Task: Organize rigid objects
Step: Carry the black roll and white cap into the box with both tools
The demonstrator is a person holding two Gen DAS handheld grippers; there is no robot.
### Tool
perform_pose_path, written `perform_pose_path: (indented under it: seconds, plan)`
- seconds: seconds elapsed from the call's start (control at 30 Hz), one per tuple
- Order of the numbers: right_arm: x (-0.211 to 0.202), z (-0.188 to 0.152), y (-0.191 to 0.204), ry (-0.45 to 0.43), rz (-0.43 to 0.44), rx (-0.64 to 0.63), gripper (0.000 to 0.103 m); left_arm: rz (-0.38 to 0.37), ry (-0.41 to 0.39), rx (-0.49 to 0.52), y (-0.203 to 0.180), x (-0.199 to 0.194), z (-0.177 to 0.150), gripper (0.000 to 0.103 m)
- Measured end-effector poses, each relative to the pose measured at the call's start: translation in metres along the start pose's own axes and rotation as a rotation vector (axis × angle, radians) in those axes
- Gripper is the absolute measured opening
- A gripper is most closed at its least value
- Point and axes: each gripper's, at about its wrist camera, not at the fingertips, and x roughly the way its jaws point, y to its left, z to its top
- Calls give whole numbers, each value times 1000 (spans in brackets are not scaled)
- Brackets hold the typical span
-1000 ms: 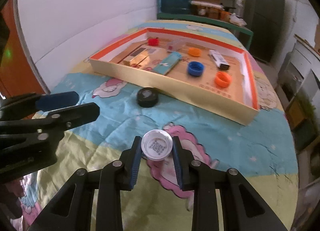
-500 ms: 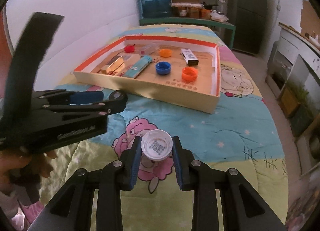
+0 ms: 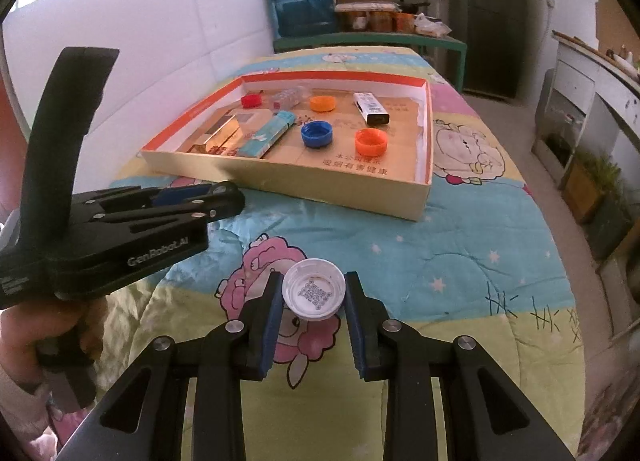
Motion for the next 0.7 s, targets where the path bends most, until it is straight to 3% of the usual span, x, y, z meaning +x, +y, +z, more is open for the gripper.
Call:
perform_pose_path:
  seconds: [0.33,0.7]
  plan:
    - [-9,19,4,-37,4,-15,30,-36,-80,-32,6,-45,11,30]
    - [-21,48,14,-94,8,-73,30,-22,-147,-53,22,-76,30,30]
